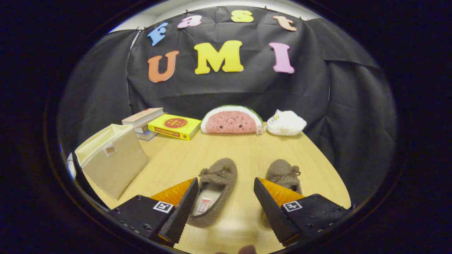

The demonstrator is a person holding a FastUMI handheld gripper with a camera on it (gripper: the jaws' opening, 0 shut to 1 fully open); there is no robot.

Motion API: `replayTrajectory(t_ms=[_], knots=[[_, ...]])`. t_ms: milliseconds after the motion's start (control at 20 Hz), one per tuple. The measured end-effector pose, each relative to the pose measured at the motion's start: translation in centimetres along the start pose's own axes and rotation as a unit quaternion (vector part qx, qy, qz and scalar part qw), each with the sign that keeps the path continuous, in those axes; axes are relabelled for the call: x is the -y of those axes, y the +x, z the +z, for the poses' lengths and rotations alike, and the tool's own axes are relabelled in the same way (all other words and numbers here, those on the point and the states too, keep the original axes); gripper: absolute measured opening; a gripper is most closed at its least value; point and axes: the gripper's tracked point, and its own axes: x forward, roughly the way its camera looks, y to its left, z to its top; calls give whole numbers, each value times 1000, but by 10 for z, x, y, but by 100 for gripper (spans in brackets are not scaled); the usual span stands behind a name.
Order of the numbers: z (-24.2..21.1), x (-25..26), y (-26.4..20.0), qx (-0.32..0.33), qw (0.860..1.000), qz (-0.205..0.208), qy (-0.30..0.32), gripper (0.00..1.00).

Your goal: Open the storage box then place both shoes into the box .Put the left shoe in first, then the right shoe, with the right side of both shoes facing outward in a uniform manner.

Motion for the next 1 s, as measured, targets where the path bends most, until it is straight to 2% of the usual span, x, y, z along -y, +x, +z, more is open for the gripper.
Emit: replayTrajectory(t_ms=[100, 300, 400, 450, 500, 800, 850, 900, 1000], knots=[[-13, 2, 15, -26, 999, -8, 17, 96], [-37, -11, 37, -66, 996, 5, 51, 96], [-44, -19, 47, -76, 995, 9, 62, 90], [-45, -22, 50, -78, 995, 11, 67, 82], [-45, -25, 53, -80, 994, 15, 72, 79], [-52, -15, 61, -95, 987, -9, 129, 5], [-53, -13, 60, -91, 986, -10, 140, 5], [-52, -15, 58, -92, 984, -7, 152, 0], [-49, -23, 52, -92, 980, 9, 177, 0]])
